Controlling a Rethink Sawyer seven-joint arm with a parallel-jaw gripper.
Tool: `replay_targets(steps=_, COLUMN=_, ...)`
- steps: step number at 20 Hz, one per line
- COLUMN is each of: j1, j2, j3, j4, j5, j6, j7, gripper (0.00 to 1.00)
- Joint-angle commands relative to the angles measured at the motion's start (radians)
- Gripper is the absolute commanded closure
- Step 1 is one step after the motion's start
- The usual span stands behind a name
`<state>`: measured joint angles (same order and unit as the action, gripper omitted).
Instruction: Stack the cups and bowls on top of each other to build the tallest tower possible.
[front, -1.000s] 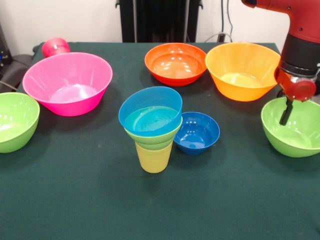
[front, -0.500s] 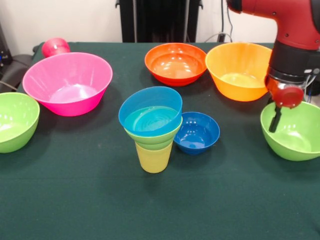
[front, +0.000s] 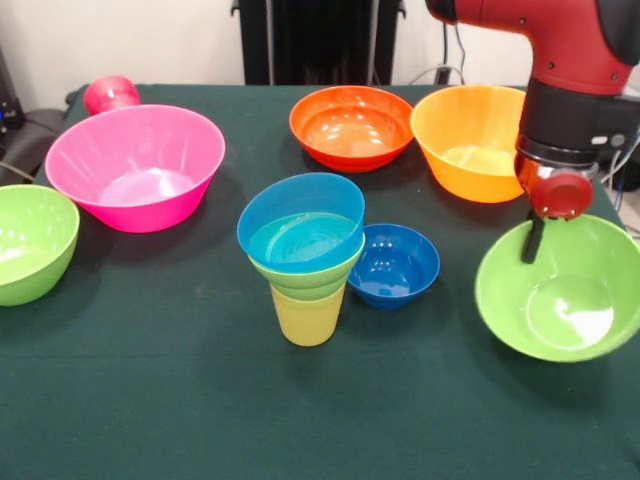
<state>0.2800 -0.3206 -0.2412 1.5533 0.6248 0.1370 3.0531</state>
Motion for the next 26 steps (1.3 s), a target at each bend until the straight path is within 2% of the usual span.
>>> replay_targets(steps=1, j1=-0.051, j2=0.015, j3=0.165, j4=0.068, j5=-0.085, j6=0.011, j7=-0.014, gripper=1.00)
replay_targets(steps=6, j1=-0.052, j2=0.010, j3=0.174, j4=0.053, j5=-0.093, j6=0.035, j7=-0.008, gripper=1.00)
replay_targets(steps=10, j1=-0.019, j2=0.023, j3=0.136, j4=0.023, j5=-0.086, j6=0.064, j7=0.008, gripper=1.00)
replay_targets(steps=16, j1=-0.007, j2=0.008, j3=0.110, j4=0.008, j5=-0.091, j6=0.126, j7=-0.003, gripper=1.00)
replay_targets(steps=19, j1=0.061, j2=0.064, j3=0.013, j4=-0.069, j5=-0.087, j6=0.207, j7=0.022, gripper=1.00)
replay_targets(steps=26, j1=0.145, j2=0.213, j3=-0.151, j4=-0.243, j5=-0.058, j6=0.321, j7=0.104, gripper=1.00)
